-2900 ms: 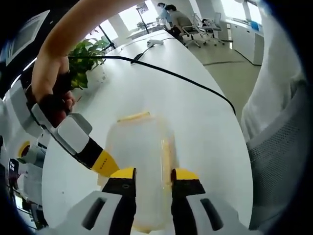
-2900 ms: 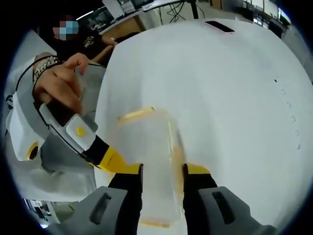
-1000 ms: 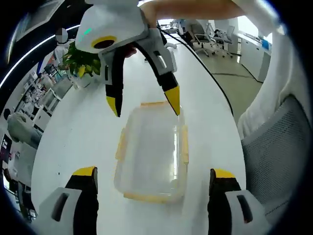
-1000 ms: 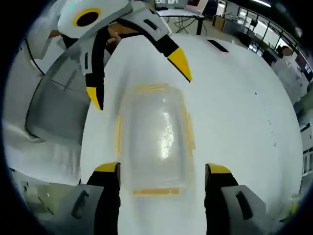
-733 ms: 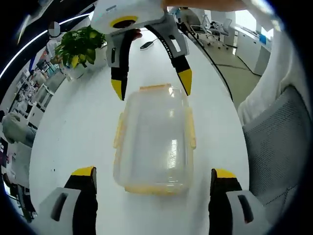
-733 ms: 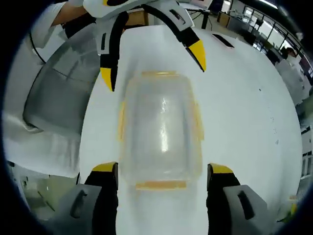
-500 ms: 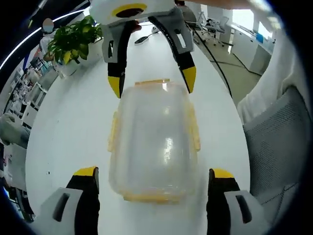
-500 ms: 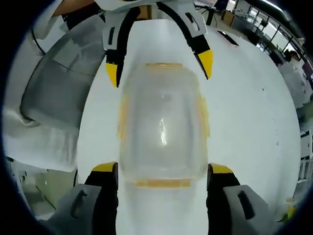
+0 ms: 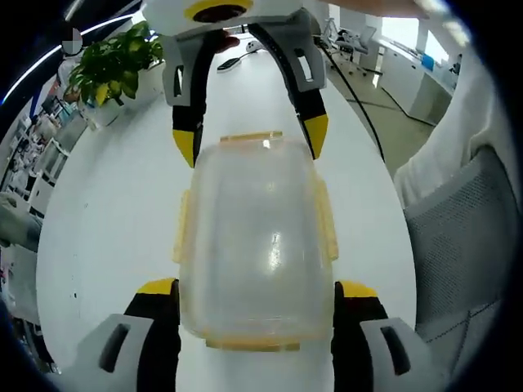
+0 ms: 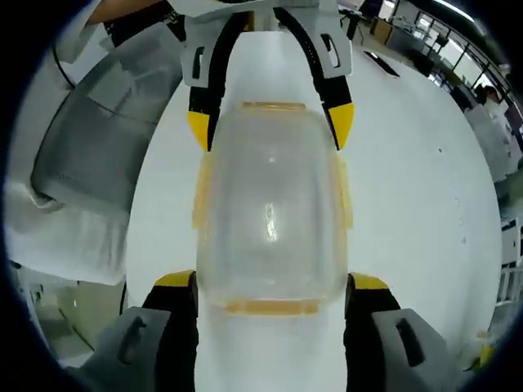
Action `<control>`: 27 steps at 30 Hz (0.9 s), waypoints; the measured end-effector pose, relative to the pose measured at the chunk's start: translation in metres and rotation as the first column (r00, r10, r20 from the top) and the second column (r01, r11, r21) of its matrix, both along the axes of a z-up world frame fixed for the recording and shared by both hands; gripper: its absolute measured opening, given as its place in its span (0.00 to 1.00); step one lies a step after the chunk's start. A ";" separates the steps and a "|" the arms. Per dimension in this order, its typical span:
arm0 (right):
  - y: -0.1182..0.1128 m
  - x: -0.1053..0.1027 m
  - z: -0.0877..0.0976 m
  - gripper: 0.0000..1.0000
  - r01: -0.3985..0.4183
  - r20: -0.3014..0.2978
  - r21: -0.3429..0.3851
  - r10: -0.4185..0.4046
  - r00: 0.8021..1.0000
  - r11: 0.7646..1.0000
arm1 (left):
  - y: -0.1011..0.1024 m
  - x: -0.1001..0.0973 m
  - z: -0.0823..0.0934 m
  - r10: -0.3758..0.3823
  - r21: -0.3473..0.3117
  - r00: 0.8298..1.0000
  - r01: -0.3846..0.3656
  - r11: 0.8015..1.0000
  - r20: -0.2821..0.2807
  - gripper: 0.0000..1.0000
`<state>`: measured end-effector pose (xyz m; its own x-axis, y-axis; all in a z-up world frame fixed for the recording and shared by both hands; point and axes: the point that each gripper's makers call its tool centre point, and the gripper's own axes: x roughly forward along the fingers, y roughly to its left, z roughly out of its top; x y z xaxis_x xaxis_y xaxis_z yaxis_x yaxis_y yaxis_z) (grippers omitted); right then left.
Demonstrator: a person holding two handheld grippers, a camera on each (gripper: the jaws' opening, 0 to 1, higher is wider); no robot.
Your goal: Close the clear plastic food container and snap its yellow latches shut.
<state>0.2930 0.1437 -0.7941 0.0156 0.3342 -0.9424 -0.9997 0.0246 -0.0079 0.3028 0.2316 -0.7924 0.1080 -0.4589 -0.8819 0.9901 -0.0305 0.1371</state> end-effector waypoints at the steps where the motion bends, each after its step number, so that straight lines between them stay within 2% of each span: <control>1: 0.000 0.000 0.000 0.70 -0.001 0.000 0.000 0.001 1.000 1.000 | 0.000 0.000 0.000 0.001 0.000 1.000 -0.001 1.000 -0.001 0.73; 7: 0.005 0.001 0.000 0.70 0.002 0.000 0.003 -0.002 1.000 1.000 | 0.005 0.000 0.000 0.001 0.009 1.000 -0.001 1.000 0.000 0.73; 14: 0.020 0.001 0.000 0.70 0.002 0.001 0.016 -0.002 1.000 1.000 | 0.021 0.001 0.000 0.004 0.017 1.000 -0.004 1.000 0.003 0.73; 27: 0.064 -0.002 0.000 0.70 -0.015 0.000 0.035 0.015 1.000 0.999 | 0.064 -0.004 -0.001 0.024 0.040 1.000 -0.024 0.999 0.009 0.73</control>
<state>0.2905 0.2077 -0.7941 0.0105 0.3669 -0.9302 -0.9999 0.0102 -0.0073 0.2984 0.2954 -0.7936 0.1258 -0.4205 -0.8985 0.9895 -0.0123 0.1442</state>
